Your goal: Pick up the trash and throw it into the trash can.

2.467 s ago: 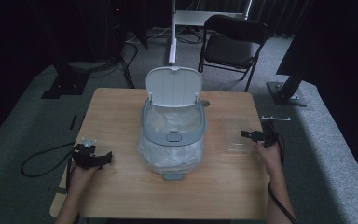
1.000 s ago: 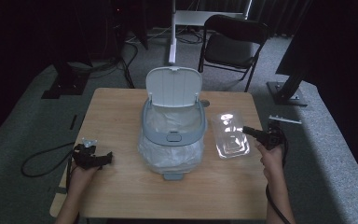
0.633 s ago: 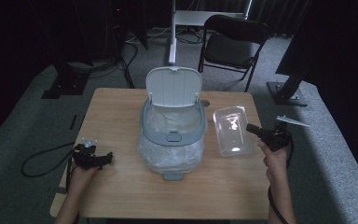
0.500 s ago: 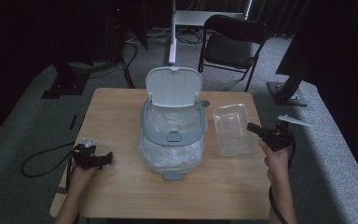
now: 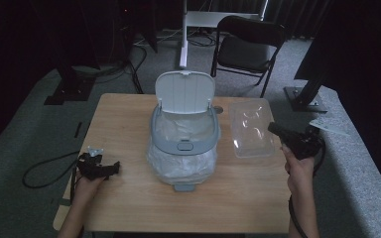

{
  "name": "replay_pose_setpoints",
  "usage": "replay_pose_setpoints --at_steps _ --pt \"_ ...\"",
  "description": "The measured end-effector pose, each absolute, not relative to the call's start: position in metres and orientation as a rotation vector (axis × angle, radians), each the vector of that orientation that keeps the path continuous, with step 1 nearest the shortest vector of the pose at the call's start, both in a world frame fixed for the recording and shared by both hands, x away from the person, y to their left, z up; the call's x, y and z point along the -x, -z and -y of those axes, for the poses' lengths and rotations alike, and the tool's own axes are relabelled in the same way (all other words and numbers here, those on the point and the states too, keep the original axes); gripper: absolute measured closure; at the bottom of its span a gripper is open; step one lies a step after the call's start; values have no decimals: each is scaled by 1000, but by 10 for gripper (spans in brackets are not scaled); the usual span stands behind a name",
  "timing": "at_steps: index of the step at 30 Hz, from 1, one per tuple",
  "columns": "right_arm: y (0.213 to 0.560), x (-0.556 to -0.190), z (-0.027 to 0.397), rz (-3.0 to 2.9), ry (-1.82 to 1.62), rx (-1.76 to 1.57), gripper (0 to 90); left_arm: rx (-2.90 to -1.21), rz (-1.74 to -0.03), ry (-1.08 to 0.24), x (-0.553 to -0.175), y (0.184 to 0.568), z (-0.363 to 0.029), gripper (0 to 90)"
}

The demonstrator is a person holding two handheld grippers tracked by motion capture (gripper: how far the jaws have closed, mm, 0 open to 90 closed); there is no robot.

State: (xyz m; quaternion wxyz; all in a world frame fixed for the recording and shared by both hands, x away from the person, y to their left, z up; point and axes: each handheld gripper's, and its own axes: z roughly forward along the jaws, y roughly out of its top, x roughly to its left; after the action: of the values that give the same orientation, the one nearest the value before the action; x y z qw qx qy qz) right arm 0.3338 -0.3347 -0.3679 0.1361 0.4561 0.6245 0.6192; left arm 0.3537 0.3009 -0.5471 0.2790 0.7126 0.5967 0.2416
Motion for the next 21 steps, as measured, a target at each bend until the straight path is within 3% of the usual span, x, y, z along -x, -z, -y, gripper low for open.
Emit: replay_pose_setpoints --at_steps 21 --pt "309 -323 316 -1747 -1919 -1103 855 -1911 -1599 -649 -354 547 -301 18"
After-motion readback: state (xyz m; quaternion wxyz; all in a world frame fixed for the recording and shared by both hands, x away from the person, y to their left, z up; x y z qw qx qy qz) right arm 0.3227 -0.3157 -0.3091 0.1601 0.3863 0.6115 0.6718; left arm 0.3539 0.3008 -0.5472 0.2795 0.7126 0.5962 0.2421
